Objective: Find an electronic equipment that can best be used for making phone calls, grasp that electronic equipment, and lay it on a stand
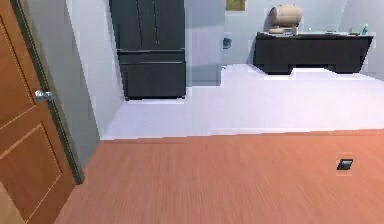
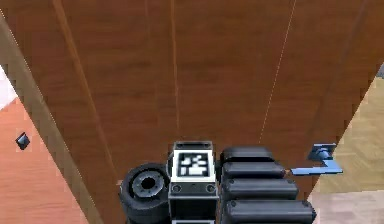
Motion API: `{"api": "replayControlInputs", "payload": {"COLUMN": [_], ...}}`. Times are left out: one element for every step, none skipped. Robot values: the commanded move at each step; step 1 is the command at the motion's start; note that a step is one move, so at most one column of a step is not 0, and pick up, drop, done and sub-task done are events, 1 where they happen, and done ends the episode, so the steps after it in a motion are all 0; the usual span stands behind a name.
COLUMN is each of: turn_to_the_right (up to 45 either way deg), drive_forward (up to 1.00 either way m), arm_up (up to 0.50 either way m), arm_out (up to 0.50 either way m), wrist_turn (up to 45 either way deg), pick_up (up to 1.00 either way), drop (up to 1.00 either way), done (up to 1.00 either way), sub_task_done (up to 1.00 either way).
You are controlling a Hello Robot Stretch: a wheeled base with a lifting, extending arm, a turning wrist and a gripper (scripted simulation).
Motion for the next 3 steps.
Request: {"api": "replayControlInputs", "payload": {"turn_to_the_right": [6.0, 0.0, 21.0], "drive_forward": [0.0, 0.35, 0.0], "arm_up": [0.0, 0.0, 0.0], "arm_out": [0.0, 0.0, 0.0], "wrist_turn": [0.0, 0.0, 0.0], "pick_up": [0.0, 0.0, 0.0], "drop": [0.0, 0.0, 0.0], "done": [0.0, 0.0, 0.0], "sub_task_done": [0.0, 0.0, 0.0]}}
